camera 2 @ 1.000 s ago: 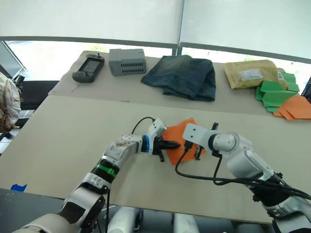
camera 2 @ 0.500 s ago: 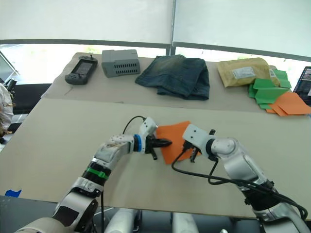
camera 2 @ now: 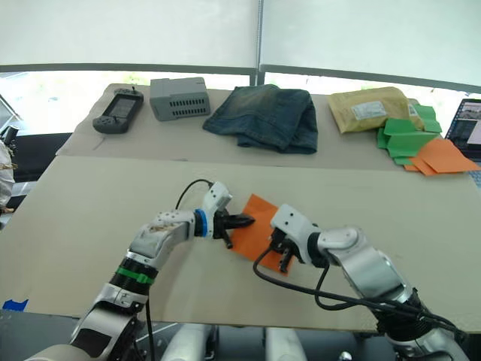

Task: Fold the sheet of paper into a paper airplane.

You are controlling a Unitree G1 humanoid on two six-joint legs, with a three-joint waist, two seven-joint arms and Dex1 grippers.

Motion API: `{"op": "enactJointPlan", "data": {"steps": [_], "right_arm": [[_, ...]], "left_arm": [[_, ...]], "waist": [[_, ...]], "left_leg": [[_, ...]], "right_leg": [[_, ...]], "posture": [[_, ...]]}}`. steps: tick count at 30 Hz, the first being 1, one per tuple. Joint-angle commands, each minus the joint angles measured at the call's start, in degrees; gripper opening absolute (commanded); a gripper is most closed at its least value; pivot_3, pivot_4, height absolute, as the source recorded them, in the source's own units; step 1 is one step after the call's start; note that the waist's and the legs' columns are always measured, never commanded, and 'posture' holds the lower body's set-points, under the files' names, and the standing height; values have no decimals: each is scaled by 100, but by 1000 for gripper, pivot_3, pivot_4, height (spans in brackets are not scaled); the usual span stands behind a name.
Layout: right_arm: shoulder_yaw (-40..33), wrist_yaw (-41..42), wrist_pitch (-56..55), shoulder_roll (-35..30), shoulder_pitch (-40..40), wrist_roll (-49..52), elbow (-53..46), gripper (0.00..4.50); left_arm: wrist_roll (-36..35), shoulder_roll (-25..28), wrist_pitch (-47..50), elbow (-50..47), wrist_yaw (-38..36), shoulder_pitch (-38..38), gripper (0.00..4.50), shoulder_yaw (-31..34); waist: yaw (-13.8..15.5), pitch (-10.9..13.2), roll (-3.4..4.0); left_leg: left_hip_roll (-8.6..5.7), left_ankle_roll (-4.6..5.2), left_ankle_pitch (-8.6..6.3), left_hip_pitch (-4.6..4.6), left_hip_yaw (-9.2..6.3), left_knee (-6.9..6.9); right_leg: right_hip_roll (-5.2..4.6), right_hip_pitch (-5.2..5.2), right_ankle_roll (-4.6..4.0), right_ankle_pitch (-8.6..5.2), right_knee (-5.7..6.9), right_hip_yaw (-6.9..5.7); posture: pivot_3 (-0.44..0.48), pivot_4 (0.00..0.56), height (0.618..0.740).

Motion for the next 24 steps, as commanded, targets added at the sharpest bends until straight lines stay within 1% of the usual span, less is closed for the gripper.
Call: {"op": "enactJointPlan", "data": {"steps": [1,9,14,17,19,20,22,23,24], "right_arm": [[133,-143,-274,-10,-71,-154,298,36],[76,-394,-801,-89,-89,-413,716,36],[-66,-408,-666,-25,47,-203,543,36],[-520,-668,-700,149,83,-120,495,36],[-927,-762,-631,337,76,107,468,36],[-1251,-855,-577,499,61,263,461,36],[-1821,-875,-381,738,71,679,422,649],[-2007,-875,-297,812,71,827,416,813],[-2144,-937,-384,823,57,821,512,1098]], "left_arm": [[14,-9,-7,-132,-94,-62,0,-222],[52,146,108,-84,-204,-108,0,-490],[135,106,-25,129,-169,-202,0,-552],[170,63,-92,246,-149,-242,0,-590],[192,46,-136,304,-144,-250,0,-610],[204,42,-167,327,-141,-243,0,-624],[244,57,-224,344,-137,-219,0,-668],[265,63,-249,358,-137,-217,0,-689],[273,65,-267,365,-132,-209,0,-698]], "waist": [[-15,0,0],[-19,0,0],[13,0,0],[33,0,0],[50,0,0],[53,0,0],[57,0,0],[59,0,0],[63,0,0]], "left_leg": [[0,0,0,1,1,0],[-1,0,0,5,2,1],[-2,0,0,5,1,2],[-2,0,0,4,2,4],[-4,0,0,0,2,5],[-4,0,0,-3,3,5],[-4,0,0,-5,2,5],[-5,0,0,-5,1,4],[-4,0,0,-5,0,3]], "right_leg": [[0,0,0,0,0,1],[0,3,0,0,4,2],[-1,4,0,0,4,2],[-1,4,1,1,4,3],[-3,2,2,1,4,4],[-3,0,2,1,3,5],[-3,0,2,1,2,6],[-3,0,2,1,3,6],[-3,1,2,1,2,5]], "posture": [[0,150,728],[0,150,728],[0,150,728],[0,150,728],[0,150,728],[0,150,728],[0,150,728],[0,150,728],[0,150,728]]}}
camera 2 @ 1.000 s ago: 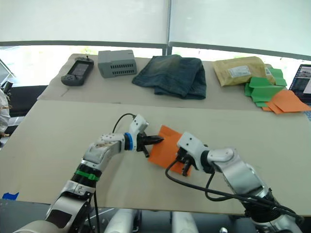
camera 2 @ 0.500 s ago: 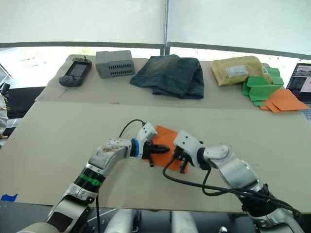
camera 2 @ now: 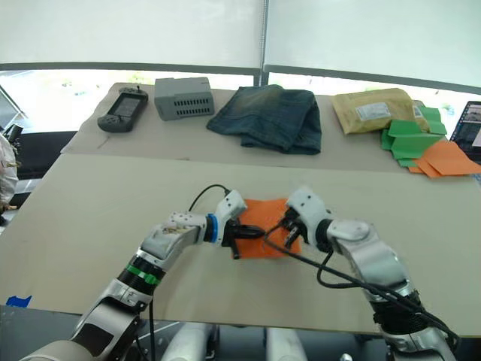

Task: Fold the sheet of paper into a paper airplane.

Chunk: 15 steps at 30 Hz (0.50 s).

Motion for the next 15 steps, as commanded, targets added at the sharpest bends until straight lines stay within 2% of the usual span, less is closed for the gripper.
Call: {"op": "enactJointPlan", "data": {"steps": [1,4,15], "right_arm": [[-703,-169,9,74,-74,314,-7,1558],[-863,-278,3,89,-205,359,348,2548],[-661,13,11,434,-1051,624,2231,2548]], "left_arm": [[185,4,-108,123,49,-8,0,-117],[211,-1,-166,172,57,-29,0,-134],[303,-20,-254,140,107,10,0,-135]], "waist": [[6,0,0],[-2,0,0],[-2,-2,3]], "left_leg": [[0,0,0,0,0,0],[-1,0,0,3,3,2],[-3,1,1,3,4,1]], "right_leg": [[0,0,0,0,0,0],[-2,4,1,1,-1,1],[-2,5,-1,4,-1,3]], "posture": [[0,150,728],[0,150,728],[0,150,728]]}}
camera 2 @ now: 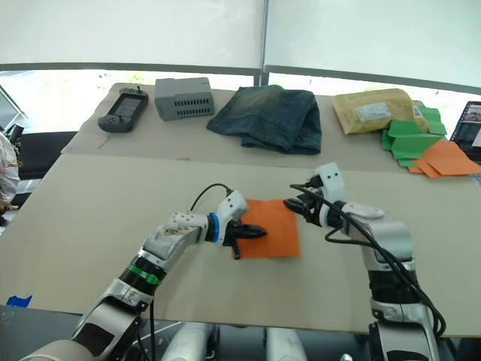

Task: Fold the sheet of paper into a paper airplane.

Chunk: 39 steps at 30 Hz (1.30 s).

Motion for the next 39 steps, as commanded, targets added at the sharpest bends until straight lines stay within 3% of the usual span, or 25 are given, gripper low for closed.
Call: {"op": "enactJointPlan", "data": {"steps": [1,13,16,21,30,39], "right_arm": [[-47,75,-112,-2,-205,111,376,2548],[-430,375,508,104,-337,988,766,2548],[-341,362,395,87,-380,941,871,1845],[-163,344,15,-11,-419,716,833,34],[544,242,-464,-448,159,234,-799,34],[1887,140,-2219,-1282,633,-1541,-1561,34]], "left_arm": [[149,17,45,32,118,37,0,-52],[144,42,67,-73,226,157,0,-13],[145,22,70,-68,242,150,0,-15],[149,18,54,-39,235,138,0,-20],[154,50,46,8,159,88,0,-51],[162,-42,-27,243,85,-83,0,-65]], "waist": [[-2,0,0],[-32,-1,1],[-28,0,1],[-29,-1,1],[-22,0,2],[-12,0,2]], "left_leg": [[-1,0,0,0,1,0],[3,0,0,1,0,-2],[1,0,0,1,1,-1],[1,0,0,1,1,-1],[1,0,0,-5,0,-3],[0,0,0,0,2,-2]], "right_leg": [[0,0,0,0,0,0],[2,-2,0,1,1,1],[1,-1,1,0,2,1],[2,-2,1,0,1,1],[1,-7,3,-1,0,1],[1,-5,5,-3,-2,0]], "posture": [[0,150,728],[0,150,728],[0,150,728],[0,150,728],[0,150,728],[0,150,728]]}}
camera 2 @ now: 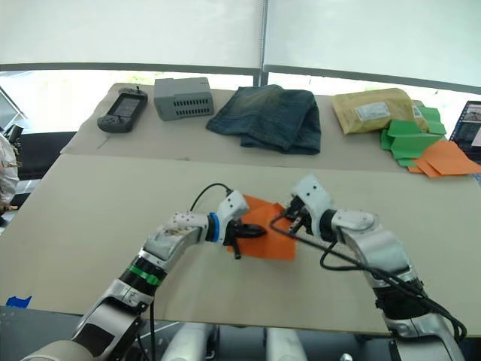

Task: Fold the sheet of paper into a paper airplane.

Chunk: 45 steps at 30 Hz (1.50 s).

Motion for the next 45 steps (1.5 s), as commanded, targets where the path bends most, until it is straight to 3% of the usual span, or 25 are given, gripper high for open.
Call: {"op": "enactJointPlan", "data": {"steps": [1,8,23,37,45], "right_arm": [[293,-48,-820,-170,54,-645,-280,34],[848,-125,-2190,-366,255,-1822,-33,34],[959,-1097,-4529,-239,648,-3402,1140,34],[789,-1182,-4735,-12,810,-3753,1362,34],[651,-1085,-4693,102,898,-3813,1371,34]], "left_arm": [[147,-34,12,200,36,-72,0,-81],[162,-57,-66,334,16,-176,0,-26],[-245,-268,-46,589,115,-723,0,724],[108,-1138,-1088,1931,891,-1631,0,943],[-99,-1294,-1109,2121,934,-1849,0,1318]], "waist": [[8,0,0],[17,0,0],[19,2,-4],[212,6,-15],[311,7,-16]], "left_leg": [[0,0,0,0,-1,0],[-1,0,0,2,0,1],[-1,1,1,2,-1,3],[-9,44,27,12,-1,6],[-17,51,34,11,-1,7]], "right_leg": [[0,2,0,0,0,-1],[0,3,0,0,-1,-1],[2,2,-1,0,4,0],[0,20,-5,17,0,2],[-2,26,-29,3,-1,8]], "posture": [[0,150,728],[0,150,728],[0,150,728],[0,150,728],[0,150,728]]}}
